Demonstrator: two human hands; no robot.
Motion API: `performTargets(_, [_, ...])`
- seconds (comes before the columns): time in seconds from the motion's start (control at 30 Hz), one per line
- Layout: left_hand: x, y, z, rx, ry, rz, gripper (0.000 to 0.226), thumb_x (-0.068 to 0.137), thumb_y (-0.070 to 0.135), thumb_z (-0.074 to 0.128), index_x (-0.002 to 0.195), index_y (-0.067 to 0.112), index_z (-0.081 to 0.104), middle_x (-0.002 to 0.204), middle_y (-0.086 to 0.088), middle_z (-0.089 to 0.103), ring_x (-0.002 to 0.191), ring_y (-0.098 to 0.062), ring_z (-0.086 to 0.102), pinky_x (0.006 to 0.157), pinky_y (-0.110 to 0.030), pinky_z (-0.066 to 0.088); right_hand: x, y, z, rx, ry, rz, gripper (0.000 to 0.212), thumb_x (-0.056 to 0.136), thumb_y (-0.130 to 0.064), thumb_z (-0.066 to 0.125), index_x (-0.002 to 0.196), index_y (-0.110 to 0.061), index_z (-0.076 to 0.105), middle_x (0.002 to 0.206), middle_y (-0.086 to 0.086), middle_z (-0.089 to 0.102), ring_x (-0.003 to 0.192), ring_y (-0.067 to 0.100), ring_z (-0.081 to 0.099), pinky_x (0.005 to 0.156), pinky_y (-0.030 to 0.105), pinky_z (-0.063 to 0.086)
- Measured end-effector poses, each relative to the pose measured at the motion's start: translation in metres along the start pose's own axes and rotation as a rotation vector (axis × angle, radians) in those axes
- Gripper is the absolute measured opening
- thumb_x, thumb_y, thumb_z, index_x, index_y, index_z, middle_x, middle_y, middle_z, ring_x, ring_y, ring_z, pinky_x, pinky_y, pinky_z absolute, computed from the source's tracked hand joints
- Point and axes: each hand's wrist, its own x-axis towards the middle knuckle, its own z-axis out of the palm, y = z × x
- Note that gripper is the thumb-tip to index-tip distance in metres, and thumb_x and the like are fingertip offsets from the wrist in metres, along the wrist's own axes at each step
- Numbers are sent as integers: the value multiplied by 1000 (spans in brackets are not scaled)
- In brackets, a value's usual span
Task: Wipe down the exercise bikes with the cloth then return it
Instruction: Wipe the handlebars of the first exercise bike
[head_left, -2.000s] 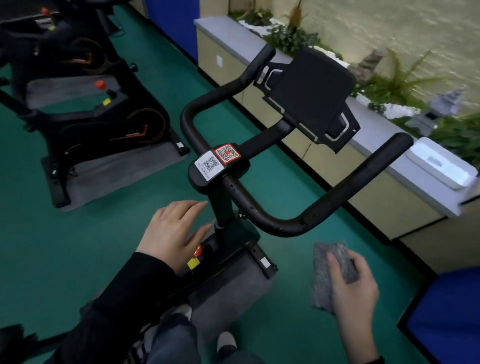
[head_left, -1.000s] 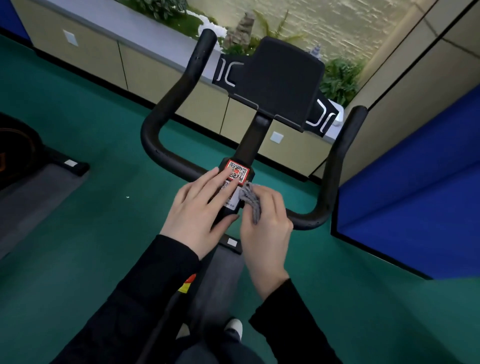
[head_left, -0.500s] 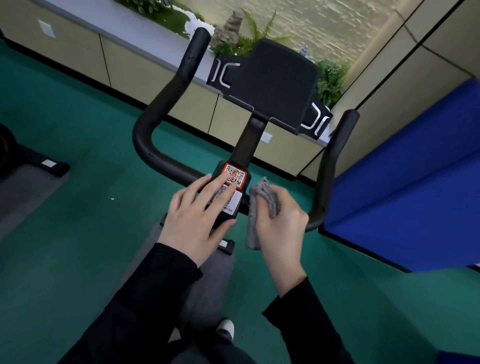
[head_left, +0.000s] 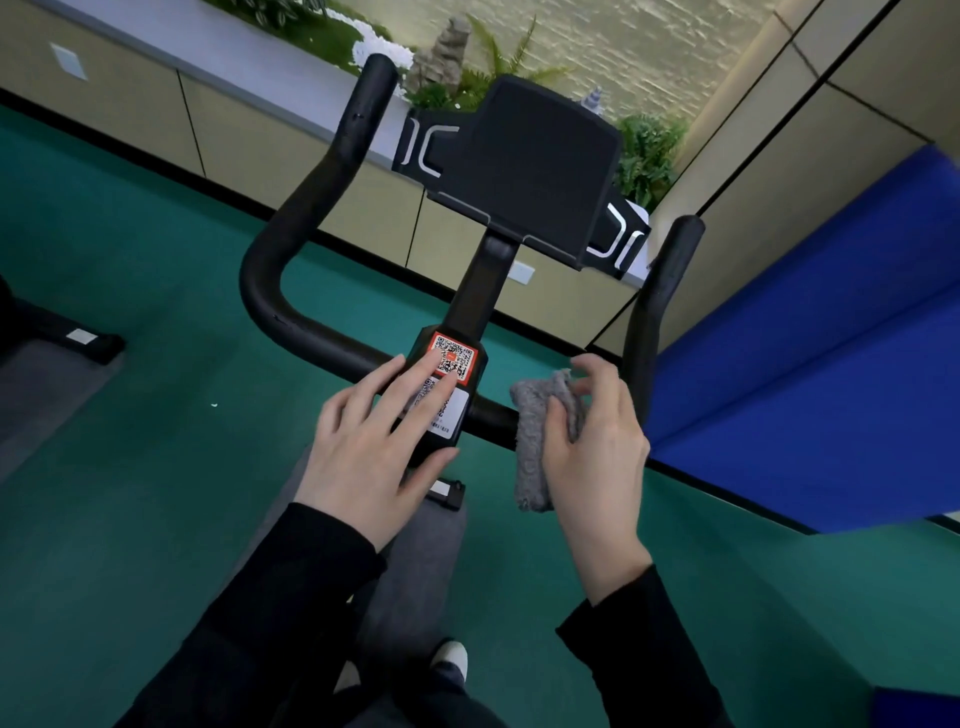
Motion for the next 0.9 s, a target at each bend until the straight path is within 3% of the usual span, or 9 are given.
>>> performTargets(0.2, [0, 1, -1, 13, -11, -8, 58, 89, 47, 42, 142, 23, 39, 151, 5, 32, 135, -21, 35, 98, -40, 34, -5, 9, -3, -31, -35, -104, 13, 89, -9, 65, 99, -4, 72, 99, 8, 64, 78, 24, 66, 64, 41, 58])
performTargets(0.33, [-1, 1, 2, 24, -16, -12, 59, 89, 46, 42, 143, 24, 37, 153, 6, 29, 137, -20, 32, 99, -38, 29, -21, 10, -6, -80, -121, -106, 39, 85, -26, 71, 116, -3, 67, 113, 10, 62, 99, 25, 65, 74, 37, 58])
performTargets(0.4, [0, 2, 4, 24, -16, -21, 59, 89, 46, 42, 144, 24, 36, 153, 6, 29, 137, -20, 31, 98, -40, 29, -28, 10, -8, -98, -148, -110, 46, 84, -23, 73, 123, -2, 63, 118, 12, 61, 106, 27, 64, 79, 35, 56])
performTargets(0.57, [0, 5, 5, 5, -26, -41, 58, 89, 43, 43, 143, 22, 37, 153, 5, 29, 138, -21, 30, 99, -44, 32, -25, 0, -3, -99, -114, -113, 43, 82, -6, 73, 123, -1, 63, 111, 19, 66, 97, 32, 68, 78, 38, 56])
performTargets(0.8, [2, 5, 3, 4, -39, -41, 58, 88, 43, 42, 142, 23, 38, 152, 6, 30, 137, -20, 29, 99, -41, 27, -15, -17, 9, 7, -182, -122, 34, 82, -7, 72, 116, -6, 68, 109, 18, 66, 98, 33, 68, 79, 38, 56])
performTargets(0.9, [2, 5, 2, -14, -44, -32, 59, 88, 44, 42, 142, 23, 38, 152, 6, 31, 136, -20, 29, 101, -40, 24, -24, 6, -5, -20, -105, -68, 32, 80, -6, 74, 112, -5, 71, 105, 17, 66, 91, 31, 69, 75, 35, 56])
